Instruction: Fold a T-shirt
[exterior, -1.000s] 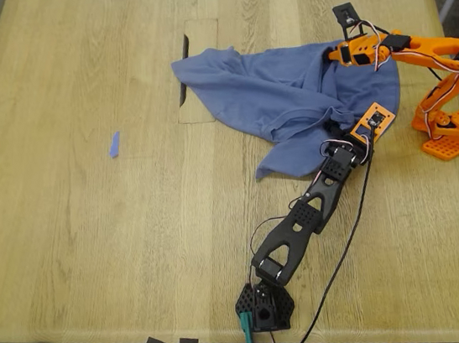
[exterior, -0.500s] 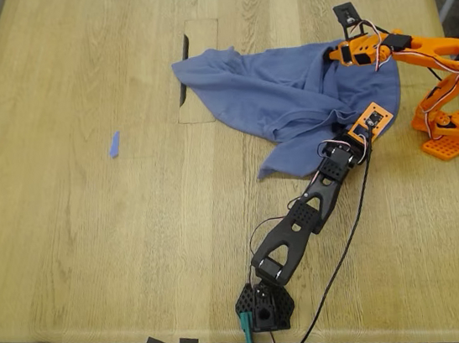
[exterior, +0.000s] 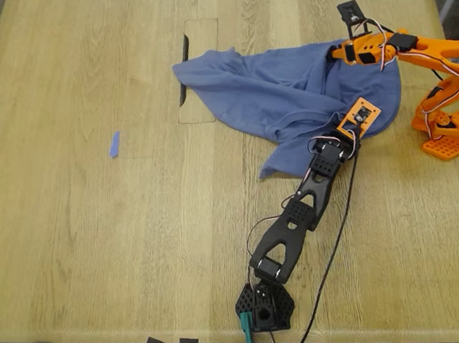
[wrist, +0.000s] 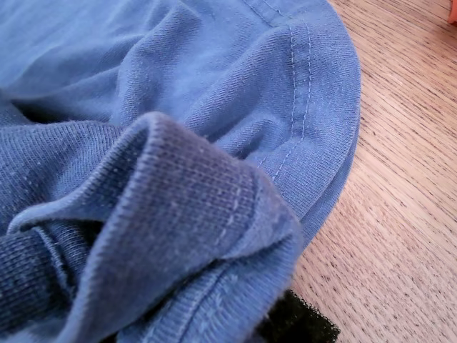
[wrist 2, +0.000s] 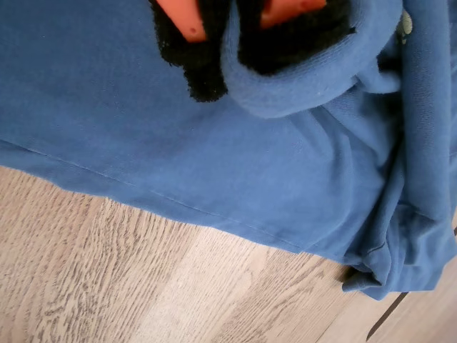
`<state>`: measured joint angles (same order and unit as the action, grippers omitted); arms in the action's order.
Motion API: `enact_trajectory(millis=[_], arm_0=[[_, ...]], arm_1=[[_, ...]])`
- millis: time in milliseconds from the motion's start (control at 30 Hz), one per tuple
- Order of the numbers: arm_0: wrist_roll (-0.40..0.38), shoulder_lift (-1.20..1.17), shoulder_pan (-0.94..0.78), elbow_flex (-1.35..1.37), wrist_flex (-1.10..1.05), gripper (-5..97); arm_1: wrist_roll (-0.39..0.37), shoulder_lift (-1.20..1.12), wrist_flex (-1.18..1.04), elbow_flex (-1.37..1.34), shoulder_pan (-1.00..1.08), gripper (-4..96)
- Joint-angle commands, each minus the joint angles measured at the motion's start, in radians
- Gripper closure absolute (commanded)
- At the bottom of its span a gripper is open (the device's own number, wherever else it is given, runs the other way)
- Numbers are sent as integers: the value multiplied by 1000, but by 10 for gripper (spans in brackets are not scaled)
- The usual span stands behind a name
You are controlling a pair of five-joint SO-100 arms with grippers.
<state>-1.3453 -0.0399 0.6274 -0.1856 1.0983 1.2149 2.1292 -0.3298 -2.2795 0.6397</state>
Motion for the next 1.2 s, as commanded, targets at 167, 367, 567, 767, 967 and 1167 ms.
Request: enact_trajectory(millis=[167, 367, 567, 767, 967, 1167], arm_0=[[-35, 44, -55, -138, 166, 918], [-44, -92, -101, -138, 227, 918], [-72, -255, -150, -144, 279, 918], [-97, -454, -259, -144, 336, 918], [-117, -643, -365, -144, 408, 918], [-133, -790, -411, -144, 442, 918]], arm_1=[[18, 130, -60, -2, 12, 913], [41, 244, -118, -17, 23, 913], [60, 327, -107, -9, 37, 913], [78, 354, -75, 64, 54, 913], [71, 413, -43, 110, 43, 913], [57, 419, -9, 213, 0, 913]])
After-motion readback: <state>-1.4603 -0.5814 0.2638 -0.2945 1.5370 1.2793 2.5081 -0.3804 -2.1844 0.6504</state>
